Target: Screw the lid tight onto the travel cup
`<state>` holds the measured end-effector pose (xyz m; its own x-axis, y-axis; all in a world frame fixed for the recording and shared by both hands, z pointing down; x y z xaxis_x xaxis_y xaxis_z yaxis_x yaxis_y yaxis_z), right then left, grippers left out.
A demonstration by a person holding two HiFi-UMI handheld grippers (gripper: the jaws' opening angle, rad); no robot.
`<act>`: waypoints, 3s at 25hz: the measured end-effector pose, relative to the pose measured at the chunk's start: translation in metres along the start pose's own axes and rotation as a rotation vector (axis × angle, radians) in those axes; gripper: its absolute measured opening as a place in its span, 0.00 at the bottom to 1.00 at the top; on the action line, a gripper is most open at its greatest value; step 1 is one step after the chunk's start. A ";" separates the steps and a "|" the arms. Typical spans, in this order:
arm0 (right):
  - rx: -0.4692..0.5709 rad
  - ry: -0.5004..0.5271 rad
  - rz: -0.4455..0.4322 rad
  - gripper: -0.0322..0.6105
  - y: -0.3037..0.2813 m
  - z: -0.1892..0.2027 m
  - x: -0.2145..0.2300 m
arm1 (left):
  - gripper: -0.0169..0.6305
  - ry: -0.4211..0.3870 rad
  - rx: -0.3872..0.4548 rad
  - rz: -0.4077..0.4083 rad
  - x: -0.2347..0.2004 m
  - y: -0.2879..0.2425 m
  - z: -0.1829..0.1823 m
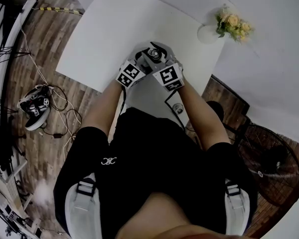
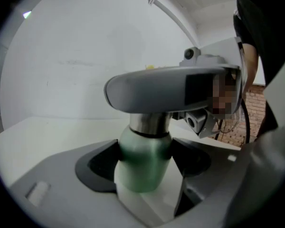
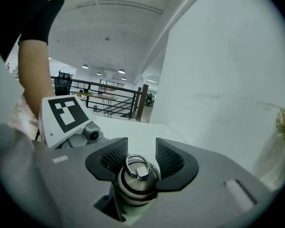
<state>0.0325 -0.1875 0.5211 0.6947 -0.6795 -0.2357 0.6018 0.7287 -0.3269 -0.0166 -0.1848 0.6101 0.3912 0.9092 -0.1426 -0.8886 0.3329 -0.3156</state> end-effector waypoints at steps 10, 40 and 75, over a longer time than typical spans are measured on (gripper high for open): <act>-0.005 -0.034 -0.021 0.34 0.001 0.000 0.003 | 0.65 -0.003 -0.004 -0.010 0.001 -0.003 0.000; -0.199 0.154 -0.381 0.45 -0.010 0.005 0.000 | 0.65 -0.014 -0.009 -0.009 0.005 -0.002 0.001; 0.284 -0.320 0.636 0.05 0.172 -0.048 0.089 | 0.19 0.113 0.163 -0.636 -0.010 0.153 -0.105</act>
<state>0.1787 -0.1268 0.4004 0.9954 -0.0958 -0.0090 0.0961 0.9945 0.0408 -0.1313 -0.1692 0.4652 0.8659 0.4944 -0.0757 -0.4978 0.8373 -0.2262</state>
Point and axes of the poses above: the fingertips, and each gripper's own axes: y backward along the fingers, x to its right, z out of its underside, the point moved 7 cm from there along y, backward along the fingers, and after that the axes turned 5 degrees about z, right-handed, at the moved point
